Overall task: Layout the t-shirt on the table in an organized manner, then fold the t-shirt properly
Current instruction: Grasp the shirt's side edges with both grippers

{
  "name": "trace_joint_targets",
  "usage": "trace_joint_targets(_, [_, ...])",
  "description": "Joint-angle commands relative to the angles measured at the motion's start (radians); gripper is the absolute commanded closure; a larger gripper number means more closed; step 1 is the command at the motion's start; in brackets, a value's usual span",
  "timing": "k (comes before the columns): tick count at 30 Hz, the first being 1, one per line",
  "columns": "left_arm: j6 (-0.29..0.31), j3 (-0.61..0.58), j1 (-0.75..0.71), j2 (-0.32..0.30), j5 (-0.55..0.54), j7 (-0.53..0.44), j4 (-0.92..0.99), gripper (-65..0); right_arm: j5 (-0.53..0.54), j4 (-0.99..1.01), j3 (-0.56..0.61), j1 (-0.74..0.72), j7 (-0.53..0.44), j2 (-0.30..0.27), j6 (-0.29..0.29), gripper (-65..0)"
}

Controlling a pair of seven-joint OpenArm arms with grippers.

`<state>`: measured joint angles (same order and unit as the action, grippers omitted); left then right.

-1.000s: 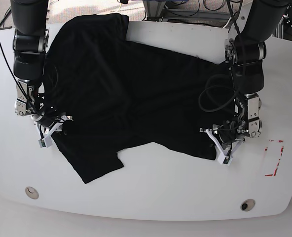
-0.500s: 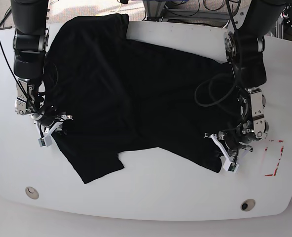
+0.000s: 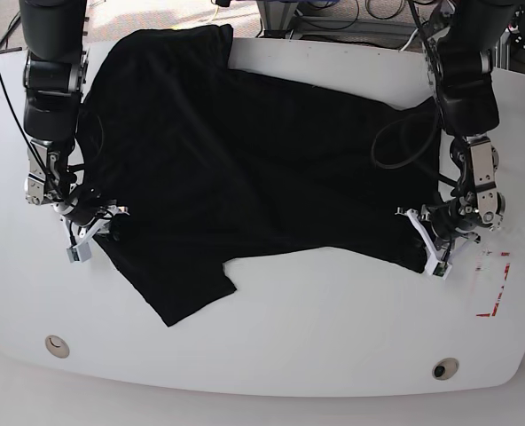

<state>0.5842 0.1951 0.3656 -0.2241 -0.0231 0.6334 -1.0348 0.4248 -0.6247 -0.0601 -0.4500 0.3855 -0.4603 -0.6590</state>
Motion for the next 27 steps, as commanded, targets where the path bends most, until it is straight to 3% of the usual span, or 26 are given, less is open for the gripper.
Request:
trace_joint_targets(1, [-0.003, 0.004, 0.022, -0.034, -0.005, -0.027, -0.019, 0.0, -0.047, 0.004, -0.005, -0.003, 0.05, -0.025, 0.021, -12.2])
trace_joint_targets(6, [-0.003, 0.004, 0.019, -0.056, -0.005, -0.027, -0.017, -0.6, -0.047, 0.006, -0.002, -0.003, 0.05, -0.025, 0.02, -12.2])
trace_joint_targets(9, [-0.003, 0.004, 0.022, -0.067, -0.005, -0.027, -0.017, -6.4, -0.047, 0.006, -0.002, -0.003, 0.05, -0.025, 0.018, -12.2])
trace_joint_targets(11, [-0.003, 0.004, 0.028, -0.067, -0.005, -0.027, -0.017, -12.4, -0.047, 0.006, -0.002, -0.003, 0.05, -0.025, 0.018, -12.2])
trace_joint_targets(18, [-0.005, 0.002, 0.052, -0.067, -0.004, -0.027, -0.019, -48.9, -0.036, -0.005, -0.004, -0.013, 0.054, -0.024, 0.014, -12.2])
trace_joint_targets(21, [-0.005, -0.003, 0.062, -0.067, -0.002, -0.025, -0.019, -53.5, -0.036, -0.06, -0.007, -0.014, 0.083, -0.022, 0.014, -12.2])
trace_joint_targets(27, [-0.003, -0.003, 0.08, -0.065, -0.005, -0.024, -0.02, -53.9, -0.034, -0.229, -0.008, -0.013, 0.163, -0.019, 0.017, -12.8])
